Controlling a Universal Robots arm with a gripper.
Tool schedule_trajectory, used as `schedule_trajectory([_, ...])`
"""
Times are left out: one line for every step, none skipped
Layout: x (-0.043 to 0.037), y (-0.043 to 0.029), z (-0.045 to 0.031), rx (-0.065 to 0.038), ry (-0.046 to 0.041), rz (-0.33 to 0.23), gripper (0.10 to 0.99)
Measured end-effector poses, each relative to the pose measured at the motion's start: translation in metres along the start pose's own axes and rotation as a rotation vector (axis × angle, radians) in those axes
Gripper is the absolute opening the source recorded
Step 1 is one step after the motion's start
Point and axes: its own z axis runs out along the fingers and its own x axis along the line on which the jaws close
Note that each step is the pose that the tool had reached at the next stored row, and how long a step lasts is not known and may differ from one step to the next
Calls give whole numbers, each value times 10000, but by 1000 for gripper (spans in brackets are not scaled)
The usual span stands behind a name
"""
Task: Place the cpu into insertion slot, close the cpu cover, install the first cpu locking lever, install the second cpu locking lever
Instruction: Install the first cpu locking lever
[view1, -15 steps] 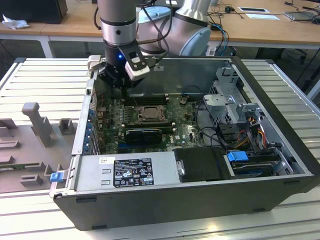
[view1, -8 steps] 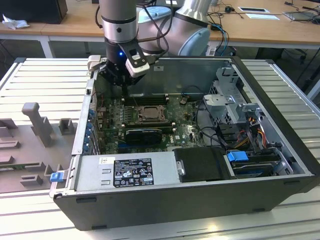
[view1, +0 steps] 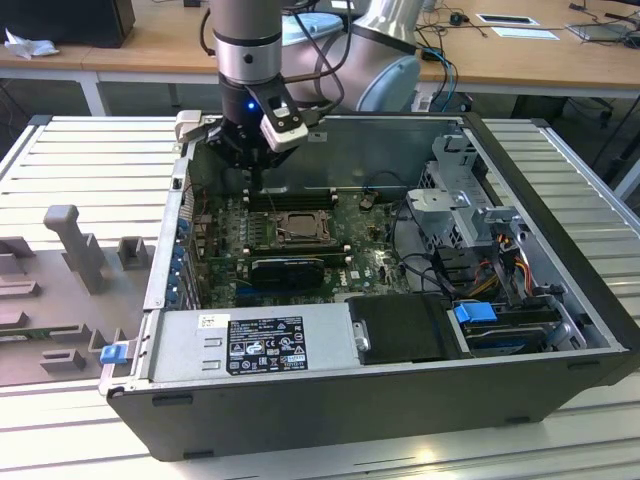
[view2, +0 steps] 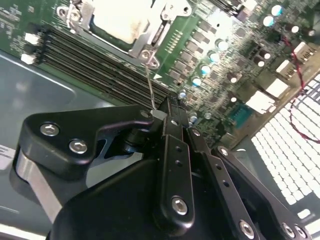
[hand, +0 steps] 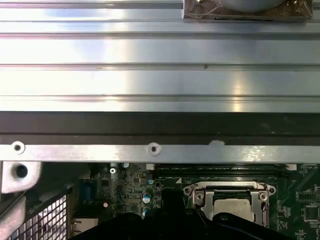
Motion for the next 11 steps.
schedule_trajectory([-20,1,1,0,0,-1,106])
schedule_trajectory([-44,1,2,0,0,-2,106])
schedule_trajectory([-64,1,2,0,0,0,106])
schedule_trajectory([-90,1,3,1,0,0,106])
schedule_trajectory([-96,1,3,1,1,0,106])
schedule_trajectory([-106,1,6,0,0,0,106])
schedule_trajectory([-113,1,7,0,0,-1,106])
schedule_trajectory([-118,1,9,0,0,-1,106])
schedule_trajectory([-124,1,9,2,1,-1,106])
schedule_trajectory([-133,1,9,1,1,0,106])
schedule_trajectory([-148,1,10,0,0,-1,106])
